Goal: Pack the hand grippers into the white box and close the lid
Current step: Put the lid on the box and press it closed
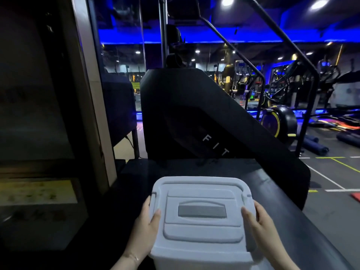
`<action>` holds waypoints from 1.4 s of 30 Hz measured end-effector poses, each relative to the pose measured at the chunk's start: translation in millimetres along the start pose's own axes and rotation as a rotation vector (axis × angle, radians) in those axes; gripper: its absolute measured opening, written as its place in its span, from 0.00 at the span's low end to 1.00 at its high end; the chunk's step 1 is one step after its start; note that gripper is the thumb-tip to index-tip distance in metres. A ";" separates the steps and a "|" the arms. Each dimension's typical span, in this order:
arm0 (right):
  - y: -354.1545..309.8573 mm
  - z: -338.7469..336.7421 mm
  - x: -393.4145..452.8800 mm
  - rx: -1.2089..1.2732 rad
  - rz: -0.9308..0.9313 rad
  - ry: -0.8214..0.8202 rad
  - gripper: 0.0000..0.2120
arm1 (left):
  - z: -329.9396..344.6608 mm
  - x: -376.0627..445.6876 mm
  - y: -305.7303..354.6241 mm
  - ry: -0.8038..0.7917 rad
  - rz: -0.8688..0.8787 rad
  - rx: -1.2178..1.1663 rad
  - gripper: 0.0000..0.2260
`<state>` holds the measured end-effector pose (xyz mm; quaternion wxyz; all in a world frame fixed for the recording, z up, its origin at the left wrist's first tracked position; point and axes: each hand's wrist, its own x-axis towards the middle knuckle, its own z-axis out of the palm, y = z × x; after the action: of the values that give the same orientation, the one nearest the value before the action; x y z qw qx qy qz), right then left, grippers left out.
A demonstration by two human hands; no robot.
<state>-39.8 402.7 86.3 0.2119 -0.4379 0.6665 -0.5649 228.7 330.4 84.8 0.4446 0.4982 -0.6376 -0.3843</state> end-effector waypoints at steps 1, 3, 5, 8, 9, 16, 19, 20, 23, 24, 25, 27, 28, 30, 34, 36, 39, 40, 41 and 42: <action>1.6 0.2 -2.3 -0.011 -0.007 -0.008 0.18 | 1.1 0.5 -5.3 0.003 -0.001 0.037 0.17; 3.3 0.7 -1.2 -0.045 0.004 -0.044 0.22 | 1.8 3.7 -13.8 -0.004 -0.007 0.107 0.18; 5.9 3.3 4.4 -0.161 -0.001 -0.081 0.18 | 2.8 7.4 -19.2 -0.036 -0.017 0.152 0.20; 4.3 5.7 12.7 -0.372 0.007 -0.163 0.10 | 5.9 9.4 -13.3 -0.051 -0.040 0.243 0.24; 4.1 6.1 15.2 -0.420 0.000 -0.192 0.12 | 7.2 10.0 -12.2 -0.047 -0.026 0.295 0.24; -0.2 11.8 30.1 -0.668 -0.115 -0.317 0.22 | 12.8 35.1 -14.5 -0.171 0.149 0.593 0.23; -1.6 13.1 34.6 -0.702 -0.086 -0.343 0.20 | 15.5 47.3 -16.7 -0.203 0.144 0.729 0.22; -2.6 13.1 34.3 -0.721 -0.076 -0.358 0.21 | 16.5 49.4 -17.2 -0.201 0.143 0.749 0.22; -5.2 12.0 32.7 -0.776 -0.055 -0.386 0.25 | 16.4 52.4 -17.1 -0.163 0.130 0.740 0.21; -7.2 11.5 32.2 -0.788 -0.046 -0.392 0.26 | 15.7 53.1 -15.8 -0.149 0.143 0.743 0.20; -8.8 11.6 32.3 -0.804 -0.040 -0.395 0.27 | 15.2 54.2 -14.5 -0.131 0.160 0.751 0.20; -11.7 13.0 33.6 -0.841 -0.034 -0.400 0.27 | 14.9 57.9 -12.0 -0.110 0.187 0.750 0.18; -13.2 13.9 34.7 -0.853 -0.034 -0.400 0.26 | 15.1 60.3 -11.8 -0.113 0.196 0.745 0.17; -13.6 16.4 37.1 -0.841 -0.030 -0.392 0.25 | 15.5 64.7 -16.0 -0.170 0.188 0.711 0.16; -6.7 18.4 38.3 -0.734 -0.021 -0.407 0.28 | 13.3 63.5 -22.6 -0.308 0.116 0.470 0.23; -4.7 17.3 37.8 -0.715 -0.009 -0.406 0.29 | 12.2 66.3 -23.9 -0.297 0.069 0.415 0.23; -4.4 16.5 36.2 -0.736 0.005 -0.394 0.30 | 13.6 74.2 -22.9 -0.203 -0.008 0.238 0.17; -4.1 16.4 35.9 -0.737 0.002 -0.392 0.30 | 14.7 77.0 -22.7 -0.163 -0.021 0.202 0.14; -3.6 16.8 36.1 -0.734 -0.002 -0.392 0.30 | 15.6 80.2 -22.7 -0.131 -0.031 0.201 0.11; -3.0 16.9 36.3 -0.730 -0.004 -0.390 0.30 | 16.7 83.7 -23.1 -0.101 -0.043 0.182 0.09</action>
<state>-44.7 363.2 92.2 0.1641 -0.5844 0.7696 -0.1980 210.6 244.6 73.5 0.3564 0.5302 -0.6805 -0.3589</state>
